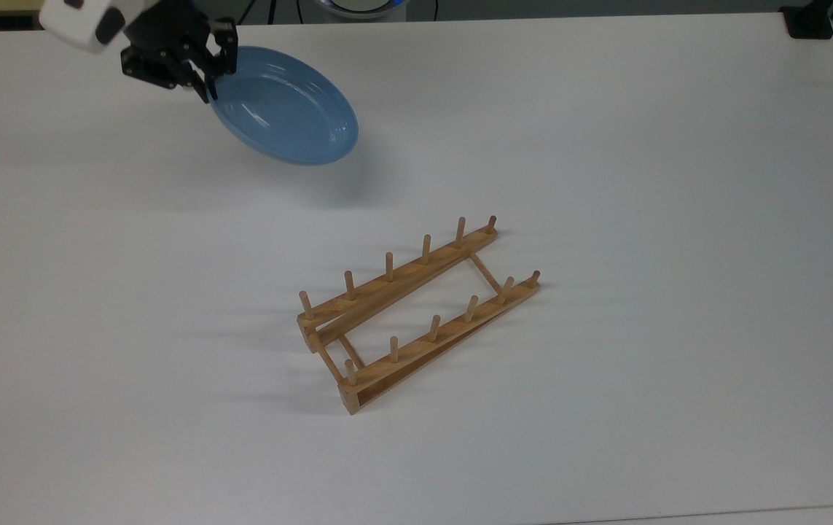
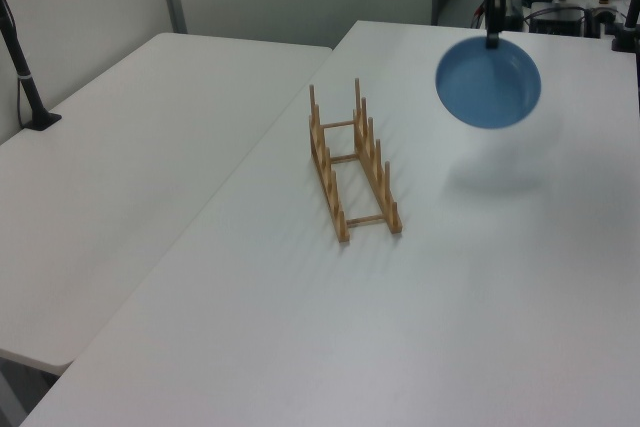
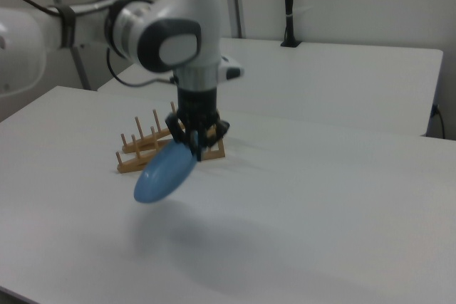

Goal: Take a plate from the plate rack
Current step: 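Lift the blue plate up out of the rack pegs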

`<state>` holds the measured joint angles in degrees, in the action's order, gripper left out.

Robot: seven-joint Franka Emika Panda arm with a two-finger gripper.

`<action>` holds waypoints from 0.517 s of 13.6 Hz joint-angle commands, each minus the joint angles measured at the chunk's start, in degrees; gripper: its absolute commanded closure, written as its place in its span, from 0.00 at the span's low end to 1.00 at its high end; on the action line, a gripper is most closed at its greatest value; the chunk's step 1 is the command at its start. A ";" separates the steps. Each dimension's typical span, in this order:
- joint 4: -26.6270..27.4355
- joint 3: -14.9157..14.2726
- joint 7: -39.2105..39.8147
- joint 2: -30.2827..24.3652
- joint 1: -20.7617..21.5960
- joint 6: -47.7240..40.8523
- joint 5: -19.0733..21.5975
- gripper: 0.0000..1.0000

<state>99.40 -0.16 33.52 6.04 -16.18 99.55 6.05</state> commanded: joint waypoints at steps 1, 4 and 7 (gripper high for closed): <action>9.29 -0.19 2.43 -0.68 -0.43 11.24 -2.88 0.93; 13.53 -0.19 3.04 0.90 -1.84 18.38 -4.99 0.94; 14.59 -0.28 5.93 1.69 -3.33 19.18 -5.61 0.94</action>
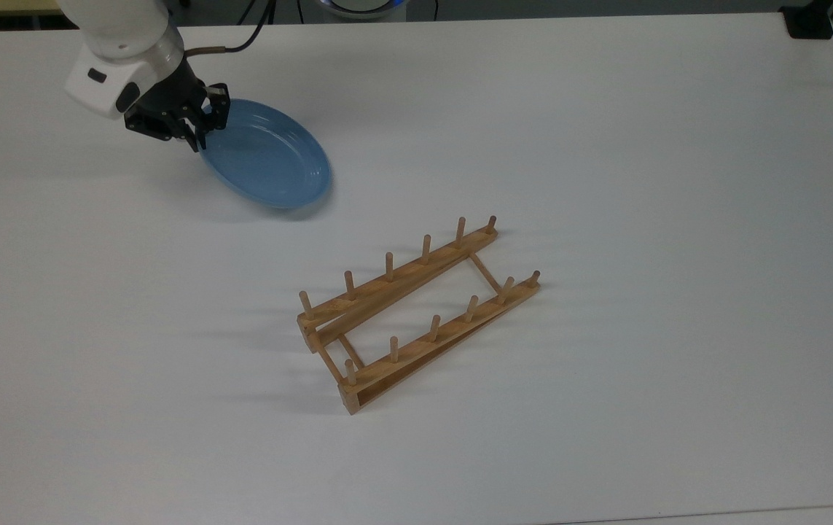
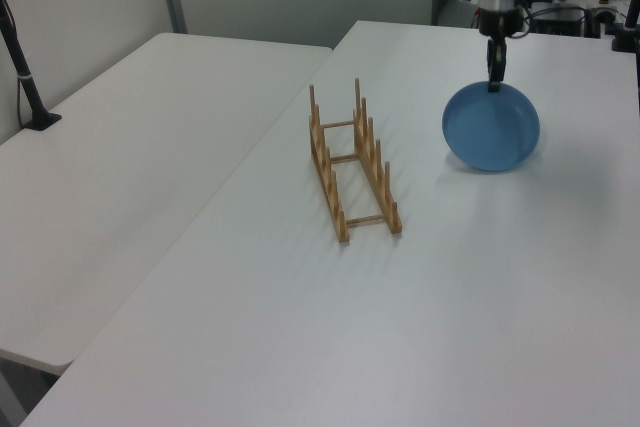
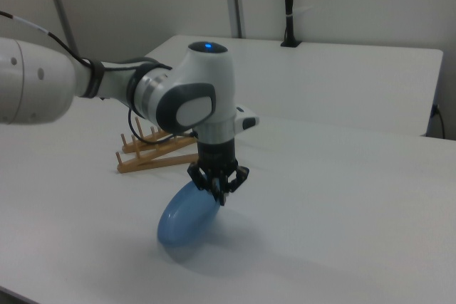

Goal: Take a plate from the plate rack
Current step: 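Carry the plate away from the rack and lower it flat onto the table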

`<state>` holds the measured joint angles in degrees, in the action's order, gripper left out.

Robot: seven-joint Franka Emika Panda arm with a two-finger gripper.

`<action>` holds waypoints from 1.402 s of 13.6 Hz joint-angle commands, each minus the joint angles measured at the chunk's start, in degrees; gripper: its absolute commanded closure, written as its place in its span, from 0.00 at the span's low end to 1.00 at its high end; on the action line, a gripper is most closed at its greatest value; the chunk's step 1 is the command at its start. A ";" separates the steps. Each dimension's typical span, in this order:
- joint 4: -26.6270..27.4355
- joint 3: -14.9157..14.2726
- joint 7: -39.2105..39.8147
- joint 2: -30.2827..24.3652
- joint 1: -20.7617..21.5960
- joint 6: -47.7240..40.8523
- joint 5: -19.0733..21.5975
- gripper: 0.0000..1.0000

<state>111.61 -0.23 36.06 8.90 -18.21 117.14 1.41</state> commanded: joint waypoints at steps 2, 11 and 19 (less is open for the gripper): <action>2.48 -0.21 3.76 0.32 -2.18 1.69 -2.28 0.94; 1.77 -0.30 2.97 6.22 -4.12 5.82 -4.57 0.20; -2.96 -0.13 -0.45 -0.01 -3.59 -1.89 -1.94 0.00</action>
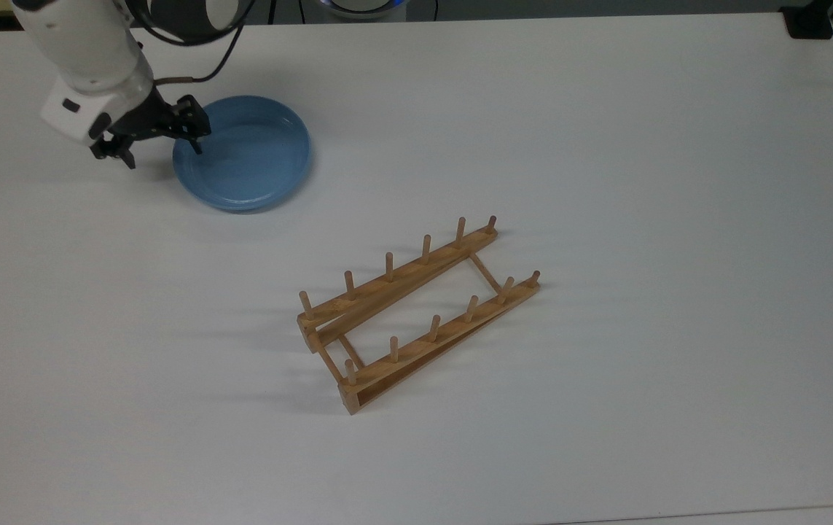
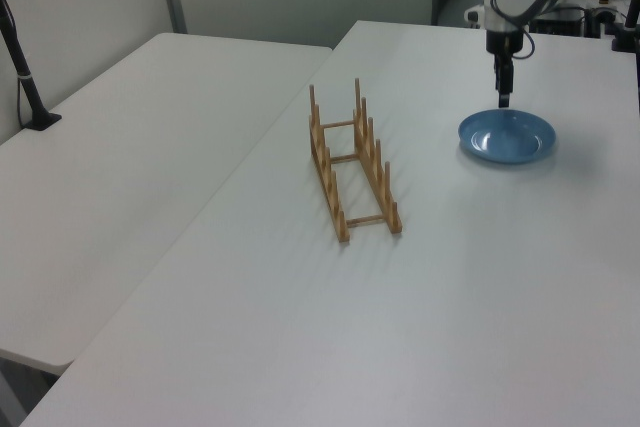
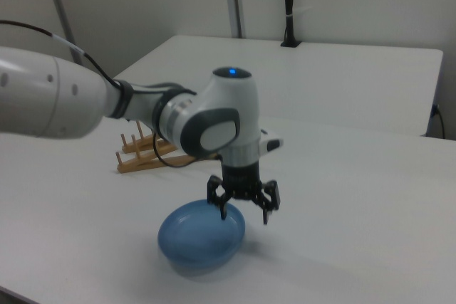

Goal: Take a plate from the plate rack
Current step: 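Carry the plate away from the rack and lower it flat onto the table, then open the gripper, release the plate, and raise the gripper away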

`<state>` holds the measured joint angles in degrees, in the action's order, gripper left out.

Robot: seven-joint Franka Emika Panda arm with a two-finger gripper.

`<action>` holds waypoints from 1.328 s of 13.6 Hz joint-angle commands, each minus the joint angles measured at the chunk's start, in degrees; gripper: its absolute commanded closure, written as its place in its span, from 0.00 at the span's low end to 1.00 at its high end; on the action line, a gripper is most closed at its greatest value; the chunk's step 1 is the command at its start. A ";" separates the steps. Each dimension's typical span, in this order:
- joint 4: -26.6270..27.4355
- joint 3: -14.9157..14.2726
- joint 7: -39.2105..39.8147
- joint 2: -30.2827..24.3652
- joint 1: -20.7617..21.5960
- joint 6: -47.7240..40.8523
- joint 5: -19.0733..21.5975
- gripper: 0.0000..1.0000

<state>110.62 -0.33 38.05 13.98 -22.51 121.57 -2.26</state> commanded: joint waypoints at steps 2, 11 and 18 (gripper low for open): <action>-4.26 0.07 -4.12 -7.72 1.06 -11.34 4.79 0.00; -7.35 -0.37 -31.68 -20.30 14.14 -20.15 7.45 0.00; -7.35 -0.46 -37.52 -21.63 19.16 -19.09 4.21 0.00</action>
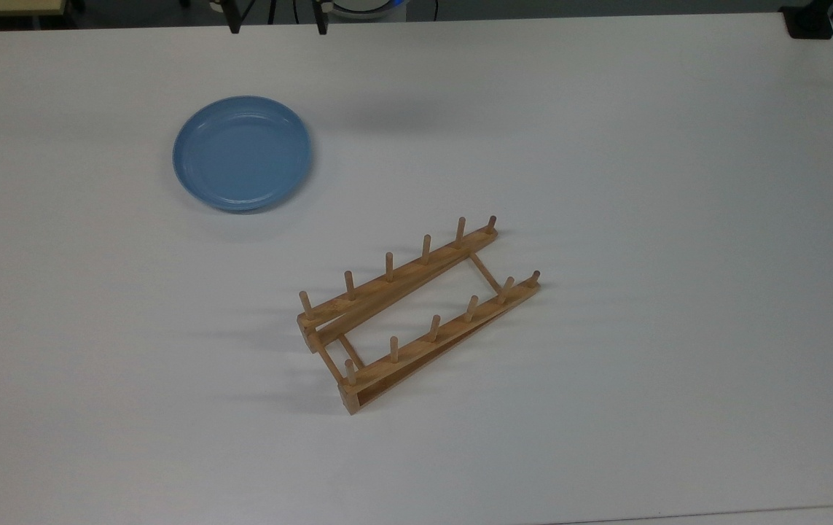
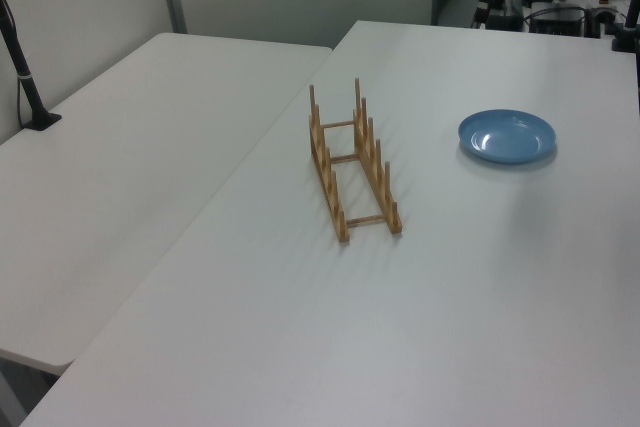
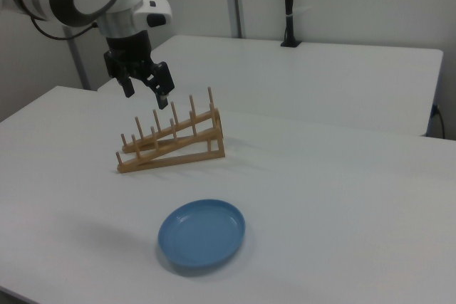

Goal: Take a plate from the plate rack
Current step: 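Open the gripper, release the plate, and raise the gripper away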

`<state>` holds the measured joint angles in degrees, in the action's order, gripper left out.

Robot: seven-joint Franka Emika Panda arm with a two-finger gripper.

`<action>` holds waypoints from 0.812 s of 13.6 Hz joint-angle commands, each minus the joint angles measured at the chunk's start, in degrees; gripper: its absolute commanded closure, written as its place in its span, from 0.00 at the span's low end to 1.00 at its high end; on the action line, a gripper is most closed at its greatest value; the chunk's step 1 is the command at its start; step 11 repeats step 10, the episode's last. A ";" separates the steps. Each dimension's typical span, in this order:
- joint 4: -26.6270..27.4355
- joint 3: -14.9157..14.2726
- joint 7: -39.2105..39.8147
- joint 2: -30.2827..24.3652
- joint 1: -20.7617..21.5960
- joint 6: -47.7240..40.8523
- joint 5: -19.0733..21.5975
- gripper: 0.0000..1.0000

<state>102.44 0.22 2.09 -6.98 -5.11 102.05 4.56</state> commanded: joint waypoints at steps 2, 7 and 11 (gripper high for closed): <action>0.13 -1.10 -1.56 -0.49 3.43 1.13 -7.87 0.00; -4.08 -1.18 -1.74 1.09 3.17 0.35 -8.16 0.00; -4.53 -1.27 -1.82 1.88 3.08 0.17 -8.34 0.00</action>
